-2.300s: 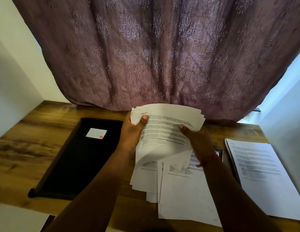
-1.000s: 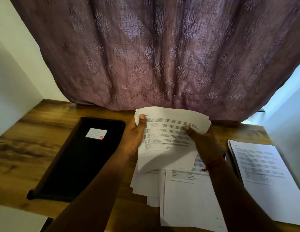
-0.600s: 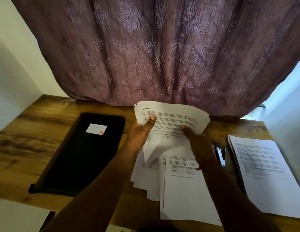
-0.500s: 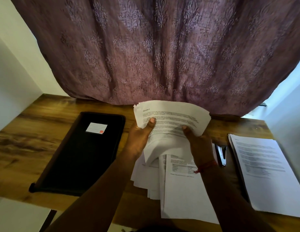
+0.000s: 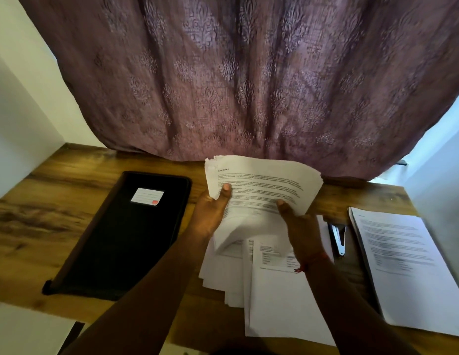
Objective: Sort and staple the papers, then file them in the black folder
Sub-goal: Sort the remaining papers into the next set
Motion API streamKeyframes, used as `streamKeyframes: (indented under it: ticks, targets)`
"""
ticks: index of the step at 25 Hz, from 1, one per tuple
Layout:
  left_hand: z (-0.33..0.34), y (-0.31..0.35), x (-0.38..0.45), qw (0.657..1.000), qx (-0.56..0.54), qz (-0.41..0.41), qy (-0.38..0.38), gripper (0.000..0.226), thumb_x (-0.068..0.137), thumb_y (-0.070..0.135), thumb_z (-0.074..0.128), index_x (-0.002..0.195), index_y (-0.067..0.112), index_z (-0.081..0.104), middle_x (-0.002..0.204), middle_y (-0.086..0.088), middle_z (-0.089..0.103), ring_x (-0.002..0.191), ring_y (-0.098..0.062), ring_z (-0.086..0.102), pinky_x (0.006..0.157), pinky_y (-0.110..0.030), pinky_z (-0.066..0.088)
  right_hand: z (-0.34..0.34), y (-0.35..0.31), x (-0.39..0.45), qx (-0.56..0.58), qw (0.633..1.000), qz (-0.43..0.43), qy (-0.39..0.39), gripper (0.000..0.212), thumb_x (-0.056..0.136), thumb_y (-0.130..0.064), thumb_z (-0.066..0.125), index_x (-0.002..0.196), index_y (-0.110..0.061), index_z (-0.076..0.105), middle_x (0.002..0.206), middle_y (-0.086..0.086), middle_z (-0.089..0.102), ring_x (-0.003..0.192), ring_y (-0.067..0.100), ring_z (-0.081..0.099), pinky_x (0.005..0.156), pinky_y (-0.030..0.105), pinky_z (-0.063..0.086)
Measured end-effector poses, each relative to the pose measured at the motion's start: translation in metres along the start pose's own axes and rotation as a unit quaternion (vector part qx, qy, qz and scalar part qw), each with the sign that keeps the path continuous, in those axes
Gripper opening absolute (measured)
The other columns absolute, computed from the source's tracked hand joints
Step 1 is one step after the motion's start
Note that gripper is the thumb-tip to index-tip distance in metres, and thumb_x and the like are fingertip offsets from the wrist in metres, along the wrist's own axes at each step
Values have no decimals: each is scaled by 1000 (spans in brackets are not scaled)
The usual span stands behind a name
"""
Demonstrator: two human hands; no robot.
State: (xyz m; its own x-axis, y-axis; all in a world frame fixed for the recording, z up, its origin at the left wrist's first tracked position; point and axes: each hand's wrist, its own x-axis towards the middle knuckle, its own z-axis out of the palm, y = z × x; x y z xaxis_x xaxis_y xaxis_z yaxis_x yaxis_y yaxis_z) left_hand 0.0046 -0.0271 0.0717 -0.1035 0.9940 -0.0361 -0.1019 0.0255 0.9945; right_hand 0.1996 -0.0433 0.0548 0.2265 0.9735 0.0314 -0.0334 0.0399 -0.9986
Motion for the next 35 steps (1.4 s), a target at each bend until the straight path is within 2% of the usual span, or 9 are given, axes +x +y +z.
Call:
streamKeyframes:
  ticks: [5, 9, 12, 15, 18, 21, 23, 28, 35]
  targets:
    - [-8, 28, 3, 997, 10, 64, 30, 27, 99, 34, 53, 114, 14, 65, 97, 6, 75, 91, -11, 72, 71, -23, 55, -20, -26, 19, -37, 998, -48, -9, 22, 90, -26, 66, 111, -19, 69, 98, -8, 75, 92, 10, 71, 76, 27, 59]
    - [-10, 47, 12, 991, -28, 125, 45, 13, 99, 27, 53, 105, 22, 64, 93, 7, 74, 89, -11, 70, 70, -23, 54, -24, -56, 31, -40, 994, -95, -33, 16, 87, -35, 63, 96, -24, 70, 88, -7, 74, 84, 11, 70, 67, 26, 56]
    - [-6, 49, 18, 988, -65, 130, 50, 9, 99, 17, 56, 102, 18, 64, 88, 8, 72, 88, -11, 67, 75, -26, 53, -23, -59, 34, -37, 994, -94, -34, 27, 84, -49, 68, 96, -25, 71, 93, 2, 74, 88, 22, 71, 71, 41, 58]
    - [-2, 47, 22, 984, -100, 126, 72, 8, 97, 12, 59, 99, 16, 65, 86, 6, 71, 87, -13, 66, 78, -29, 52, -21, -54, 34, -26, 993, -118, -11, 20, 89, -42, 63, 97, -25, 71, 93, 1, 73, 88, 21, 70, 75, 44, 58]
    - [3, 50, 18, 984, -93, 135, 75, 13, 97, 11, 59, 104, 19, 66, 83, 13, 68, 85, -9, 65, 79, -29, 51, -19, -52, 32, -22, 992, -122, -7, 12, 94, -32, 62, 98, -24, 70, 94, 0, 73, 89, 20, 70, 77, 44, 58]
    - [2, 52, 10, 987, -15, 153, 38, 25, 100, 17, 56, 120, 30, 63, 104, 9, 70, 94, -7, 67, 79, -26, 54, -19, -52, 29, -10, 994, -110, -16, 11, 91, -29, 62, 98, -25, 69, 94, -2, 74, 89, 18, 70, 76, 38, 59]
    - [-1, 53, 8, 985, 35, 167, 22, 22, 99, 19, 56, 116, 31, 65, 108, 5, 71, 98, -9, 68, 80, -27, 55, -20, -53, 29, -11, 993, -113, -17, 9, 91, -26, 62, 96, -26, 69, 91, -7, 74, 86, 13, 70, 73, 30, 58]
    - [-2, 55, 6, 980, 59, 187, 38, 14, 97, 15, 60, 104, 23, 69, 100, 8, 73, 95, -9, 68, 77, -22, 54, -20, -57, 29, -14, 993, -120, -11, 9, 93, -21, 62, 94, -27, 69, 86, -11, 73, 81, 6, 69, 66, 22, 55]
    - [8, 61, 2, 978, 59, 183, 82, 9, 97, 21, 60, 88, 23, 61, 76, 20, 68, 74, 5, 63, 63, -12, 49, -21, -61, 30, -40, 990, -136, -5, 6, 89, -40, 63, 89, -39, 70, 89, -6, 73, 83, 13, 70, 66, 33, 57]
